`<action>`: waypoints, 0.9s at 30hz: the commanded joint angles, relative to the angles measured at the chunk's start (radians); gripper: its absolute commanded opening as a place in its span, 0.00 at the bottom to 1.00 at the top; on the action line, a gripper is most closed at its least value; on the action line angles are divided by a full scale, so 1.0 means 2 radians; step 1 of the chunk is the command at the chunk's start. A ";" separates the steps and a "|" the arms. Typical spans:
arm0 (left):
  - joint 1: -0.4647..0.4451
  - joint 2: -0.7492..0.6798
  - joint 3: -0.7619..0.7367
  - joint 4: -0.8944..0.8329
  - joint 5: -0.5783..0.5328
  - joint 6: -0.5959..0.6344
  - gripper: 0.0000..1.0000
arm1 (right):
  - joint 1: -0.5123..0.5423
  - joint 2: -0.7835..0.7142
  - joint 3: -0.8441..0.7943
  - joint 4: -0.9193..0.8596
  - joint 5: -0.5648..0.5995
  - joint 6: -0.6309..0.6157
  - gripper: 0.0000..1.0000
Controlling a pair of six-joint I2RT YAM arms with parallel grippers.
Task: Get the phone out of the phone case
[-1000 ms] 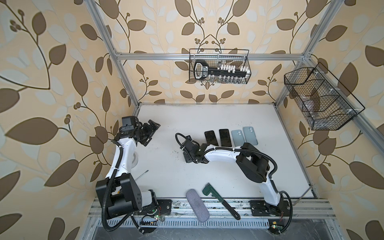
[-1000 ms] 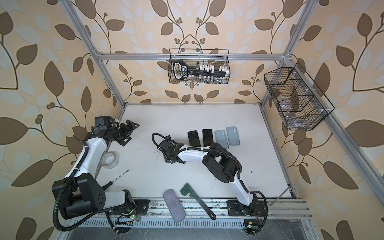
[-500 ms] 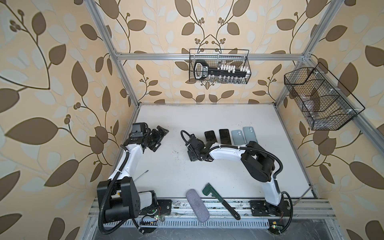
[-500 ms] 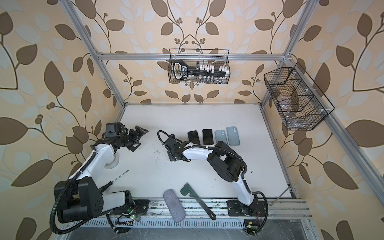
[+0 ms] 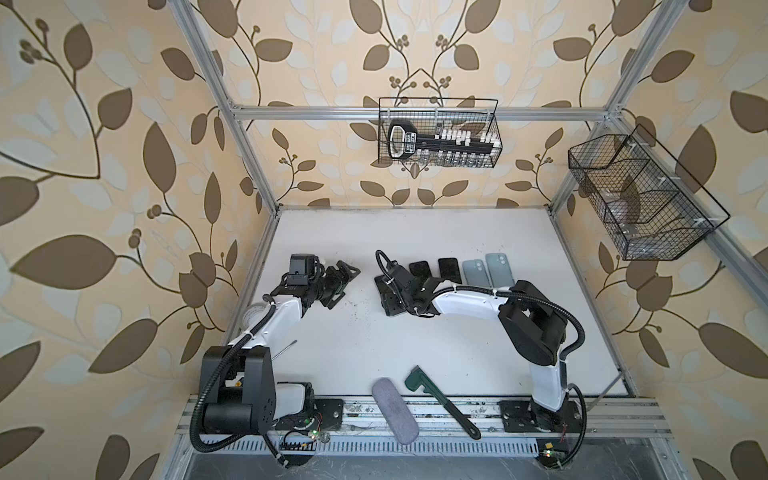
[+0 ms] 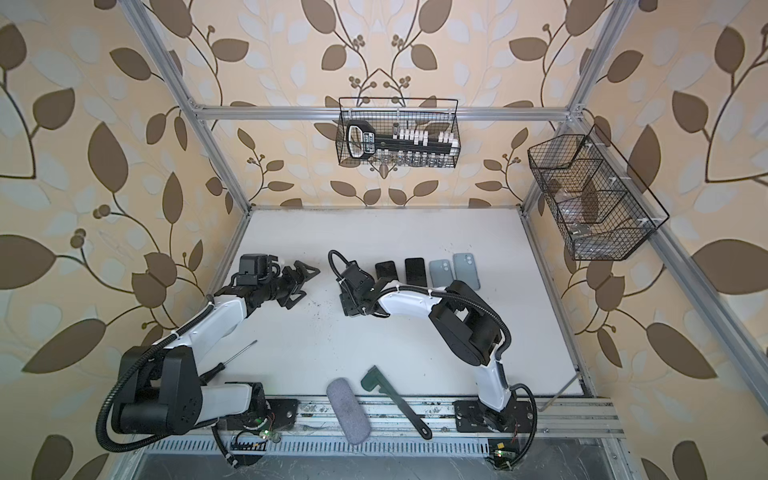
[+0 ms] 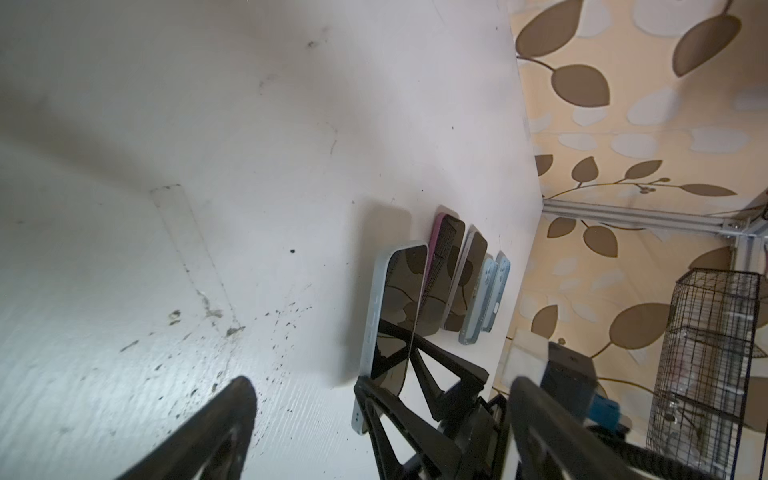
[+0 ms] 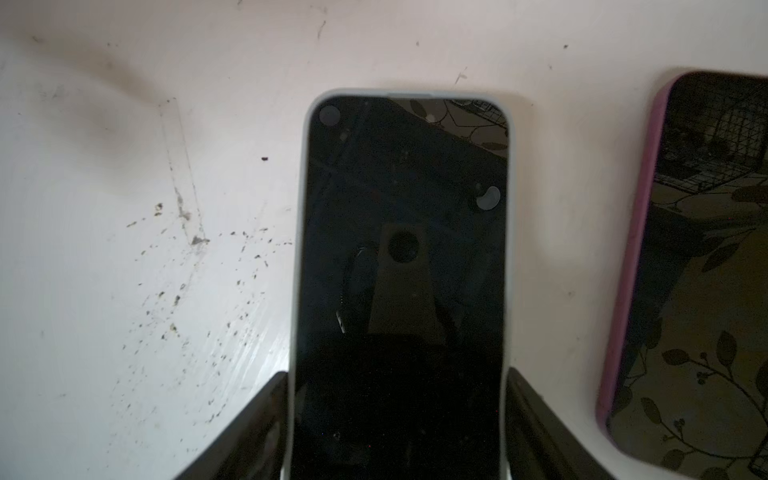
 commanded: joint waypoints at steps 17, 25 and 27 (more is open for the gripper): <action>-0.079 0.059 0.011 0.144 0.045 -0.014 0.60 | -0.023 -0.099 -0.054 0.069 -0.113 0.032 0.56; -0.090 0.060 0.010 0.155 0.044 -0.019 0.37 | -0.024 -0.108 -0.057 0.071 -0.124 0.036 0.55; -0.093 0.060 0.010 0.157 0.044 -0.019 0.36 | -0.023 -0.111 -0.061 0.075 -0.127 0.037 0.55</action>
